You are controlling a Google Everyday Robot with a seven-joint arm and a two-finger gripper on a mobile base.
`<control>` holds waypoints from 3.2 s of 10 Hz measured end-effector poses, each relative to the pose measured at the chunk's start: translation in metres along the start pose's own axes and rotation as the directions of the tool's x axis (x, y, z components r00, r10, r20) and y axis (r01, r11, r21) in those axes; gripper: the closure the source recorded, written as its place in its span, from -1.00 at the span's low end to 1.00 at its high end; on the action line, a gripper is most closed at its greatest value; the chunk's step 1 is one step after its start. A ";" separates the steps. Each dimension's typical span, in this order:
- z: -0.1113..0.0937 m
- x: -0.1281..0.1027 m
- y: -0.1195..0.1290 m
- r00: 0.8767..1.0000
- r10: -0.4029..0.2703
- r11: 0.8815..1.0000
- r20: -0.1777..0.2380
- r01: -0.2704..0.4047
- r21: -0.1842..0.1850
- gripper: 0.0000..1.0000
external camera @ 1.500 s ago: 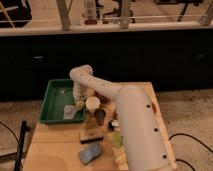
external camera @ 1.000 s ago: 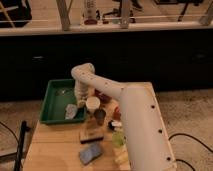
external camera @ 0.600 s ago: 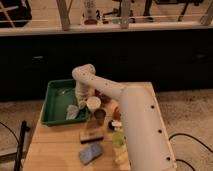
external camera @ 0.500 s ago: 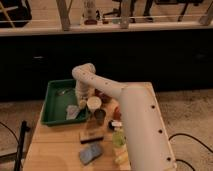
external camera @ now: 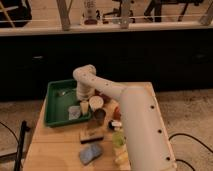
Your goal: Place towel in table surface
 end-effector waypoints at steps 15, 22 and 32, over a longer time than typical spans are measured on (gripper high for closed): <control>0.009 -0.050 0.006 0.977 -0.189 0.977 -0.101 0.197 0.076 -0.34; 0.011 -0.042 0.005 0.973 -0.207 0.975 -0.101 0.213 0.053 0.98; -0.076 -0.132 0.031 0.854 -0.519 0.849 -0.036 0.520 0.088 1.00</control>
